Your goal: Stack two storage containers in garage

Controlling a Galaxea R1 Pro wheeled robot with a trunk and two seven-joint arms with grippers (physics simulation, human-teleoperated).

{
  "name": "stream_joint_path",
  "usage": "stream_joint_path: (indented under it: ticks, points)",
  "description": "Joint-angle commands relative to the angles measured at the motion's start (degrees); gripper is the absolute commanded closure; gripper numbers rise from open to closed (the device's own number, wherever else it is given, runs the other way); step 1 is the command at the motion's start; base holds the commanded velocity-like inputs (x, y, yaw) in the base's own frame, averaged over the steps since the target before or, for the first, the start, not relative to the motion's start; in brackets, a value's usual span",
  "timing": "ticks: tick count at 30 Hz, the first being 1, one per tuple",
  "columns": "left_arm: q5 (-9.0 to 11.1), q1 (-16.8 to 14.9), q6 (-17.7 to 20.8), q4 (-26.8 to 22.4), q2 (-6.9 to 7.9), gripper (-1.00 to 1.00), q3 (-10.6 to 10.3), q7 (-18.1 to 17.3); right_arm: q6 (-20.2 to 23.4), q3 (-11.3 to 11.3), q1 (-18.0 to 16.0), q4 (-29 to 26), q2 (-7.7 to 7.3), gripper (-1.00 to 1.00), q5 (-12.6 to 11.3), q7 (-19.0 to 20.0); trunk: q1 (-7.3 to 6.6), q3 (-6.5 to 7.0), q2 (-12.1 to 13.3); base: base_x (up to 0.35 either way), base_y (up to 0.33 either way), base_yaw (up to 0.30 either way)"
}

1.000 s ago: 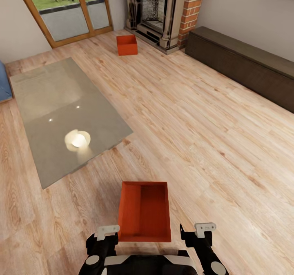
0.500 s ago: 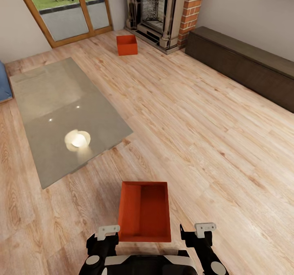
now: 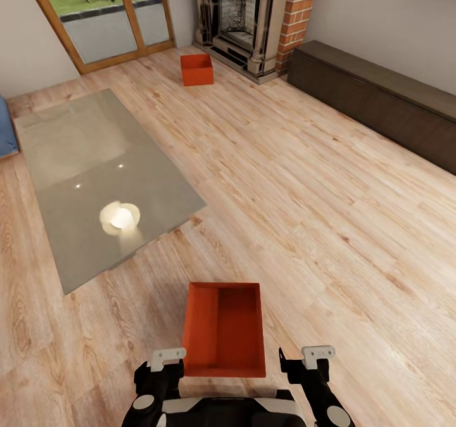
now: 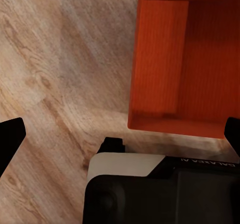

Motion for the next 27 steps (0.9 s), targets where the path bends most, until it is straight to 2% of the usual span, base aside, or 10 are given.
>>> stream_joint_path:
  ticks: [1,27]
  points:
    - [0.4,0.0,0.3,-0.1,0.03,-1.00,-0.1,0.4,0.4,0.1,0.0,-0.1,-0.01,-1.00,0.6,-0.3,0.25,-0.25,-0.5,0.000,0.000,0.000]
    - [0.3,-0.1,0.2,-0.1,-0.04,-1.00,-0.1,0.5,0.4,0.0,0.0,-0.1,0.00,-1.00,0.5,-0.3,5.96,-4.92,-10.9,0.000,0.000,0.000]
